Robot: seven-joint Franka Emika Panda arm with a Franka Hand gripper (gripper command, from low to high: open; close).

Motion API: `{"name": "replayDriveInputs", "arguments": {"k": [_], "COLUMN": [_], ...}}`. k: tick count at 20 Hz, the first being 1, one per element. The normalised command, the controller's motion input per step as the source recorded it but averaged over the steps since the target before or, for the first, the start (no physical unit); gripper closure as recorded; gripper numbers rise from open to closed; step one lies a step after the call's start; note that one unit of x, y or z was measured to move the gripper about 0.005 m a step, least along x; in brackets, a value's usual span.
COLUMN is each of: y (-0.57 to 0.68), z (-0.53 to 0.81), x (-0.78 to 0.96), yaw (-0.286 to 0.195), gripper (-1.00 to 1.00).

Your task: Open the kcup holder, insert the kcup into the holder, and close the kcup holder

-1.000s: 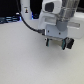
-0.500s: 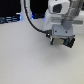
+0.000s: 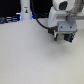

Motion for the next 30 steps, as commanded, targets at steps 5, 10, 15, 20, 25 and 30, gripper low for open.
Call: {"name": "replayDriveInputs", "arguments": {"k": [5,10,15,20,25,30], "y": [0.5,0.42,0.38,0.37,0.37,0.12], "z": [0.04,-0.01,-0.02,0.0,0.26,0.63], "x": [-0.62,-0.77,-0.73,-0.7,-0.38,0.13], "yaw": [0.09,0.077,0.096,0.096,0.099,0.019], "gripper": [-1.0,-1.0,-1.0,-1.0,-1.0,-1.0]}}
